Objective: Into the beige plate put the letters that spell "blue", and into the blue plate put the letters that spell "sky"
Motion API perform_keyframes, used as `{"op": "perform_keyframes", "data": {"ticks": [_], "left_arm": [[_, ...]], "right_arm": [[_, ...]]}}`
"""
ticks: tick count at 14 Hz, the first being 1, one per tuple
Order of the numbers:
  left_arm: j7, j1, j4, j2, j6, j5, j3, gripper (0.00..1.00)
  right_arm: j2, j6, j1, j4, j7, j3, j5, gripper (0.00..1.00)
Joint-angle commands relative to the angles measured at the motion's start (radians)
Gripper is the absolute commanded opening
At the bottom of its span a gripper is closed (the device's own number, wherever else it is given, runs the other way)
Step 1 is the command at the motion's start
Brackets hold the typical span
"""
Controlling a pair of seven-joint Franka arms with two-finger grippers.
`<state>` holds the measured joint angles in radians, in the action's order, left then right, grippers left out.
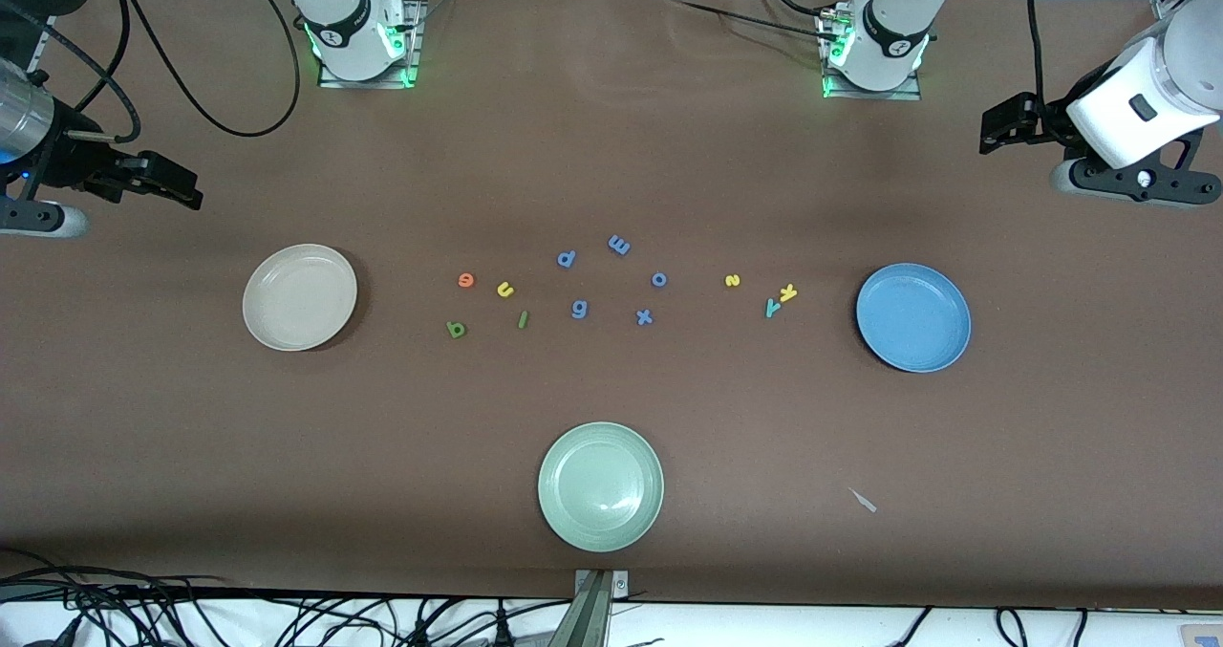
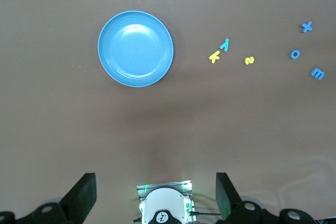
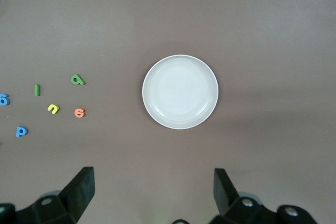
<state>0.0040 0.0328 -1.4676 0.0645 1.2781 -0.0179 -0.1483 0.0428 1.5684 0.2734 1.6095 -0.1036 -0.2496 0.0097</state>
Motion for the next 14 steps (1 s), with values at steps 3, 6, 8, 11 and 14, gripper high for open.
{"op": "perform_keyframes", "data": {"ticks": [3, 6, 8, 11, 14], "left_arm": [[-0.012, -0.001, 0.024, 0.003, -0.02, 0.001, -0.001, 1.0], [-0.013, 0.005, 0.01, -0.006, -0.01, -0.004, 0.001, 1.0], [-0.013, 0.01, 0.0, -0.014, -0.006, -0.031, 0.003, 1.0], [-0.013, 0.012, -0.002, -0.014, 0.004, -0.033, 0.003, 1.0], [-0.013, 0.012, -0.002, -0.014, 0.006, -0.034, 0.003, 1.0]], "right_arm": [[0.003, -0.008, 0.006, -0.017, -0.001, -0.005, -0.008, 1.0], [0.003, -0.008, 0.006, -0.017, -0.001, -0.005, -0.008, 1.0], [0.003, -0.008, 0.006, -0.017, -0.001, -0.005, -0.008, 1.0], [0.003, -0.008, 0.006, -0.017, 0.001, -0.005, -0.008, 1.0], [0.003, -0.008, 0.006, -0.017, -0.001, -0.005, -0.008, 1.0]]}}
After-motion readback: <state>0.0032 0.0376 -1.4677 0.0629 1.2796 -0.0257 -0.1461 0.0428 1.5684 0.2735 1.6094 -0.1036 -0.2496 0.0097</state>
